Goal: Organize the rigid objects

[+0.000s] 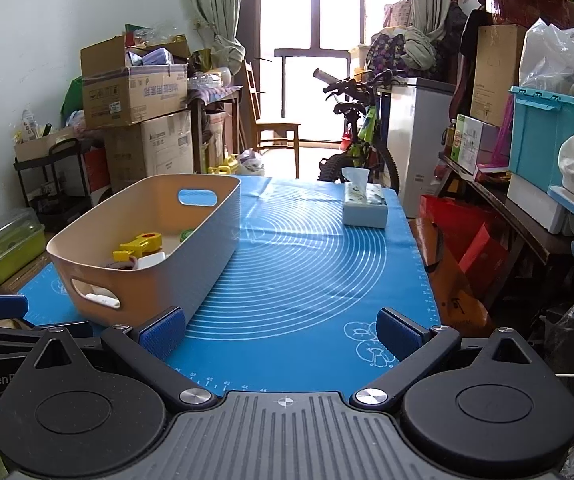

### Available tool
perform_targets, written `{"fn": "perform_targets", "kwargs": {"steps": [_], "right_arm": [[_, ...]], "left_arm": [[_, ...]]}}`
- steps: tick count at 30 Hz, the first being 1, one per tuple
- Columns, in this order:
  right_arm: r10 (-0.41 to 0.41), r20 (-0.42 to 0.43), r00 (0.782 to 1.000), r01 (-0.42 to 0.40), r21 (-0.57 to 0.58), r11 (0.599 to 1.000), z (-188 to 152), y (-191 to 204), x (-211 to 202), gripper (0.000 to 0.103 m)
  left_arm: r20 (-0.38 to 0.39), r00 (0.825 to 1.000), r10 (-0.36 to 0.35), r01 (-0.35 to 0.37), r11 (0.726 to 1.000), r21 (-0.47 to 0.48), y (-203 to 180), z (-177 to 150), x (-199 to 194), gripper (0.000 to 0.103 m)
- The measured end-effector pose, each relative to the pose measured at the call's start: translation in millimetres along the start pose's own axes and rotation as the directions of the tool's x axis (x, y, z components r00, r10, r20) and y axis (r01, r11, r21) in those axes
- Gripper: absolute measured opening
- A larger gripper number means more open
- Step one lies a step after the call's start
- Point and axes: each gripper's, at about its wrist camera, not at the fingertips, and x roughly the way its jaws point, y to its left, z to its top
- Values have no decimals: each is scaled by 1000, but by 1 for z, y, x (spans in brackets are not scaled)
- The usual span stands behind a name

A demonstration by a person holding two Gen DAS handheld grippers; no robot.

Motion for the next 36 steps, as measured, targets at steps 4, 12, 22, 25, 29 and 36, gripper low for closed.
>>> {"fn": "perform_targets", "kwargs": {"steps": [4, 12, 22, 25, 29, 36], "right_arm": [[-4, -6, 1000, 4, -11, 1000, -1, 1, 1, 101], [-4, -5, 1000, 4, 0, 1000, -1, -3, 2, 101], [-2, 0, 1000, 2, 5, 1000, -1, -4, 1, 101], [-1, 1, 1000, 1, 2, 1000, -1, -4, 1, 101], [-1, -1, 1000, 1, 2, 1000, -2, -6, 1, 101], [-1, 0, 1000, 1, 2, 1000, -2, -5, 1, 101]], "left_arm": [[3, 1000, 1, -1, 1000, -4, 0, 0, 0, 68], [9, 1000, 3, -3, 1000, -4, 0, -1, -1, 68], [12, 1000, -2, 2, 1000, -6, 0, -1, -3, 68], [12, 1000, -3, 3, 1000, -5, 0, -1, -3, 68], [9, 1000, -5, 5, 1000, -5, -1, 1, -3, 68], [9, 1000, -5, 5, 1000, -5, 0, 1, -3, 68]]}}
